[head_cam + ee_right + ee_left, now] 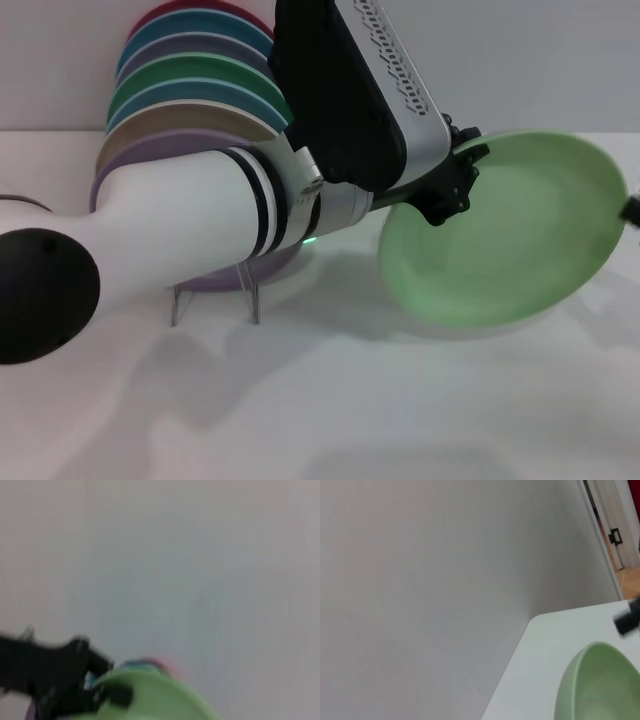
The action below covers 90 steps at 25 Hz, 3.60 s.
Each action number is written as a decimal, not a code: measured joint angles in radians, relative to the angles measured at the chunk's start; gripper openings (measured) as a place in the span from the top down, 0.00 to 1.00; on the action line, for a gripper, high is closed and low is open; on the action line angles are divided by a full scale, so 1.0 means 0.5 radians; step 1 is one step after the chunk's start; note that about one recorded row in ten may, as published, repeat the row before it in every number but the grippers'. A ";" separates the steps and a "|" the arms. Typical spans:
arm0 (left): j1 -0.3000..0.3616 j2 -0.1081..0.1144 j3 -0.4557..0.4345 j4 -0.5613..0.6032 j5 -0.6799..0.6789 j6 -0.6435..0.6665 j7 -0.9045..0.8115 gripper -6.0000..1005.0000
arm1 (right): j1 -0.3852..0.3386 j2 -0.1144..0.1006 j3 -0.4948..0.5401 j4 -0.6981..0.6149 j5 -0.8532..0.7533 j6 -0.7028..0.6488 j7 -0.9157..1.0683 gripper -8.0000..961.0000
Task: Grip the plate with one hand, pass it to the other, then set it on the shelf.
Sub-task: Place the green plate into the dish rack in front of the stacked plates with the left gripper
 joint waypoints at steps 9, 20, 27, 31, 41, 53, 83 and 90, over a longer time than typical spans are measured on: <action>0.025 0.004 0.003 -0.015 0.000 0.003 0.018 0.91 | 0.054 0.005 0.392 -0.153 0.009 0.266 0.079 0.37; 0.033 0.004 -0.001 -0.022 0.011 -0.006 0.018 0.91 | 0.069 0.004 0.449 -0.171 0.030 0.277 0.095 0.21; 0.058 0.007 -0.010 -0.035 0.016 -0.002 0.018 0.91 | 0.075 0.005 0.498 -0.201 0.070 0.328 0.099 0.20; 0.070 0.007 -0.035 -0.046 0.016 0.002 0.018 0.91 | 0.076 0.007 0.551 -0.209 0.072 0.377 0.120 0.20; 0.251 0.010 -0.057 -0.213 0.007 0.149 0.108 0.91 | 0.071 0.013 0.729 -0.231 0.120 0.429 0.160 0.20; 0.852 0.093 0.376 -0.402 0.185 1.663 0.451 0.91 | 0.076 0.013 0.752 -0.249 0.120 0.430 0.173 0.20; 0.729 0.337 0.213 0.968 0.943 3.328 -1.561 0.92 | 0.112 0.018 0.716 -0.430 0.147 0.418 -0.158 0.20; 0.703 0.403 0.221 1.172 0.944 3.631 -1.883 0.91 | 0.127 0.016 0.724 -0.445 0.148 0.416 -0.154 0.20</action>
